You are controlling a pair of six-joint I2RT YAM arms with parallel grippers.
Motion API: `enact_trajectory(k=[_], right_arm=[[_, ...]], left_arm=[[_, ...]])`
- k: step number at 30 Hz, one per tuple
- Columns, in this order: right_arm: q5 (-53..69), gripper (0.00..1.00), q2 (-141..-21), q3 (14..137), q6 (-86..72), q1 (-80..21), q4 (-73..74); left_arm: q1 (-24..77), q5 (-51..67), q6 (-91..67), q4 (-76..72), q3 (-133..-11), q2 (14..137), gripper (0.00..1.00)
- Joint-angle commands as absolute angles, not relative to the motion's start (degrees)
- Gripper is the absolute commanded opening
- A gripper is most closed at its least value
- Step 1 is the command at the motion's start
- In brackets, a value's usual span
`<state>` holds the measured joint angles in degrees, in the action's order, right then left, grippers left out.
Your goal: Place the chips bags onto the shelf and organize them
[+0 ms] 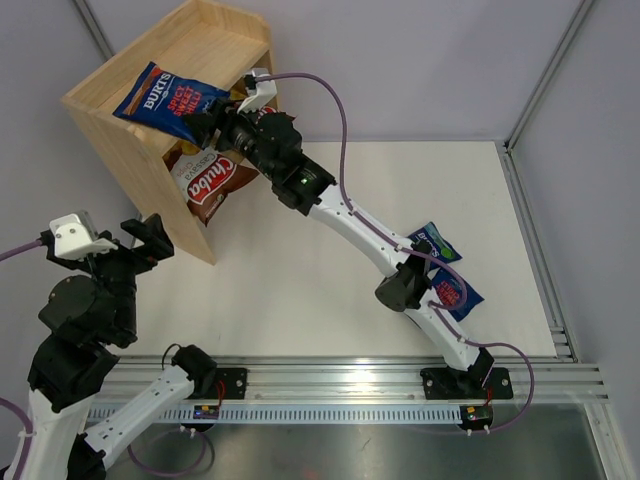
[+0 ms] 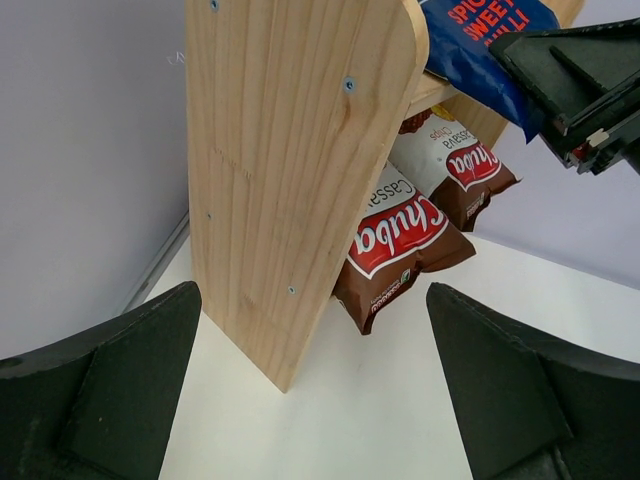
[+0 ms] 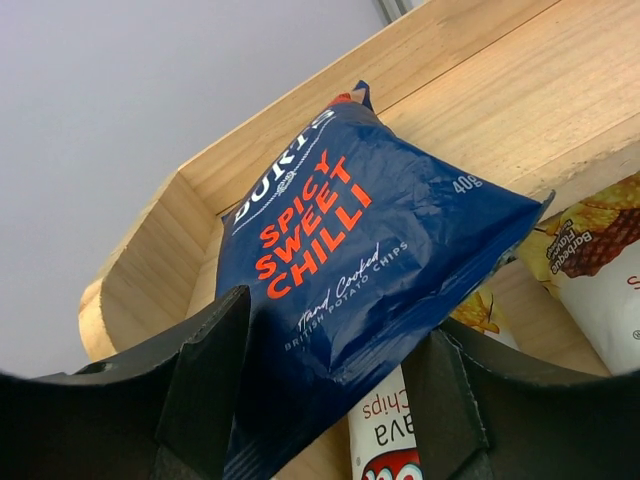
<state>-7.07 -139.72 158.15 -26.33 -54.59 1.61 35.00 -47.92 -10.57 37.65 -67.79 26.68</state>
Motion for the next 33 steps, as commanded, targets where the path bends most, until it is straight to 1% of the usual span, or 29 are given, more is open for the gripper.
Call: enact_trajectory(k=[1,4,5,8,11,12,15,16,19,26,33], right_arm=[[-8.8,0.66,-134.2,157.9,-24.4,-54.7,2.1],[-9.0,0.67,-133.2,156.8,-25.5,-54.8,2.5],[-8.9,0.7,-132.8,156.6,-26.4,-54.8,2.8],[-9.5,0.7,-132.7,156.8,-27.7,-54.8,4.0],[-11.1,0.63,-132.1,156.2,-28.2,-54.8,5.3],[-11.3,0.56,-131.8,155.1,-28.3,-54.8,5.4],[-11.0,0.42,-131.1,153.8,-28.7,-54.8,5.0],[-10.8,0.36,-131.1,153.9,-28.9,-54.8,5.1],[-9.8,0.28,-131.6,154.2,-30.0,-54.8,4.9],[-11.7,0.23,-133.9,156.9,-34.1,-56.8,3.2],[-12.7,0.22,-137.2,159.2,-37.3,-58.3,0.7]], left_arm=[[34.6,-46.3,-10.4,36.3,-67.5,27.9,0.99],[34.6,-46.1,-10.3,36.4,-67.5,27.9,0.99],[34.6,-45.9,-10.3,36.4,-67.4,27.9,0.99],[34.7,-45.7,-10.2,36.4,-67.4,27.9,0.98],[34.6,-45.7,-10.2,36.4,-67.3,27.9,0.98],[34.6,-45.7,-10.1,36.4,-67.2,27.9,0.98],[34.6,-45.5,-10.1,36.3,-67.2,27.9,0.98],[34.7,-45.4,-10.1,36.2,-67.2,27.9,0.98],[34.6,-45.4,-10.1,36.2,-67.1,27.9,0.98],[34.6,-45.7,-10.0,36.0,-67.0,27.7,0.98],[34.6,-45.9,-10.1,36.1,-67.1,27.4,0.98]])
